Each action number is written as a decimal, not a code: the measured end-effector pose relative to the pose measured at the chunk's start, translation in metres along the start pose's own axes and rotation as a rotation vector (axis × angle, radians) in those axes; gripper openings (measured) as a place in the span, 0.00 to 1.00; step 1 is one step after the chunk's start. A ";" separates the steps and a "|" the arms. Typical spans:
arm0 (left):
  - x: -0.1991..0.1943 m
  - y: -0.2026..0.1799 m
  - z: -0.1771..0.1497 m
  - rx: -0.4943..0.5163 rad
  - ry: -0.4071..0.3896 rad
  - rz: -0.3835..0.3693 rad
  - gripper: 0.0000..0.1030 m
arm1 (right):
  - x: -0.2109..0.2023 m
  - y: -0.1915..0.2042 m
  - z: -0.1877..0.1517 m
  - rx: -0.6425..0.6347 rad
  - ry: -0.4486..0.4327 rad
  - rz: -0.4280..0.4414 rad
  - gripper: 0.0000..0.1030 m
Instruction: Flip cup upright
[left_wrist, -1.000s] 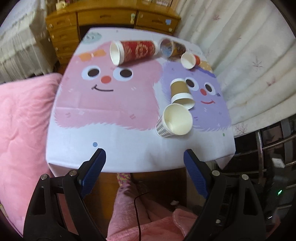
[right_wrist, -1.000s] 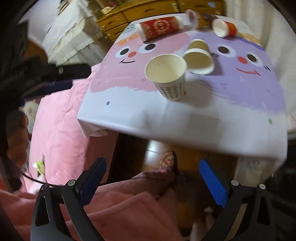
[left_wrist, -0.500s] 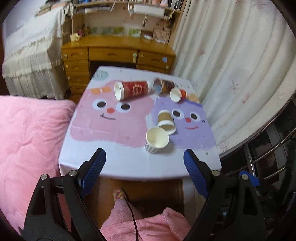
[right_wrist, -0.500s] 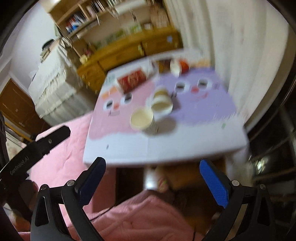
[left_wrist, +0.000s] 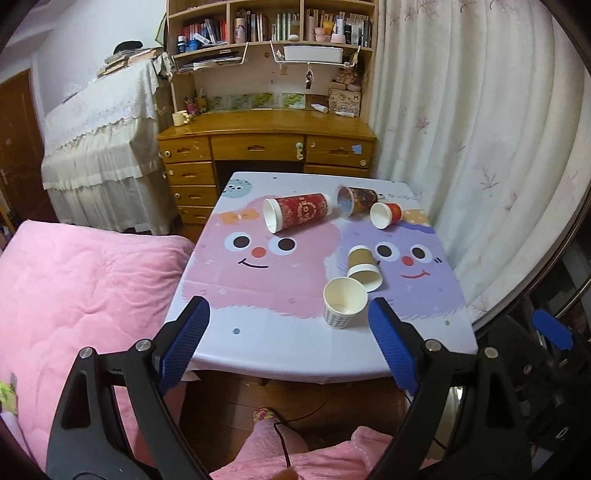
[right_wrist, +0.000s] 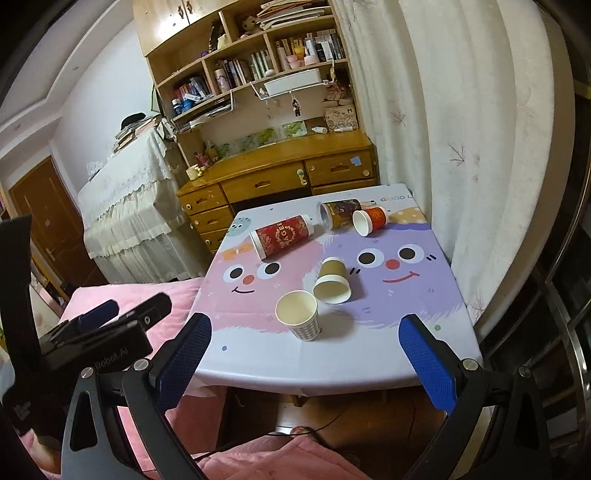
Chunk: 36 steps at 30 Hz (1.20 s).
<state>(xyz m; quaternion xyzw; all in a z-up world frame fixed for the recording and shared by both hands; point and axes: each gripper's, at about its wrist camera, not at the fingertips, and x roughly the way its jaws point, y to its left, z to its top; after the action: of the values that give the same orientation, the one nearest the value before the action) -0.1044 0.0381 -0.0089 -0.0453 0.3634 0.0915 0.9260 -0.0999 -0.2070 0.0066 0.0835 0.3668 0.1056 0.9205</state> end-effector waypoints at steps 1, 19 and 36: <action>0.002 -0.001 0.000 0.002 0.003 0.001 0.88 | 0.001 -0.001 0.001 0.004 0.007 0.003 1.00; 0.016 -0.004 0.014 -0.003 -0.051 -0.044 0.99 | 0.016 -0.008 0.006 0.002 -0.018 -0.042 1.00; 0.032 -0.008 0.027 0.009 -0.049 -0.067 0.99 | 0.023 -0.015 0.018 0.020 -0.019 -0.057 1.00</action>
<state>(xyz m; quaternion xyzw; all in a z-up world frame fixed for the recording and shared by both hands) -0.0614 0.0388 -0.0109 -0.0512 0.3392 0.0599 0.9374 -0.0691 -0.2172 0.0003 0.0834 0.3611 0.0750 0.9257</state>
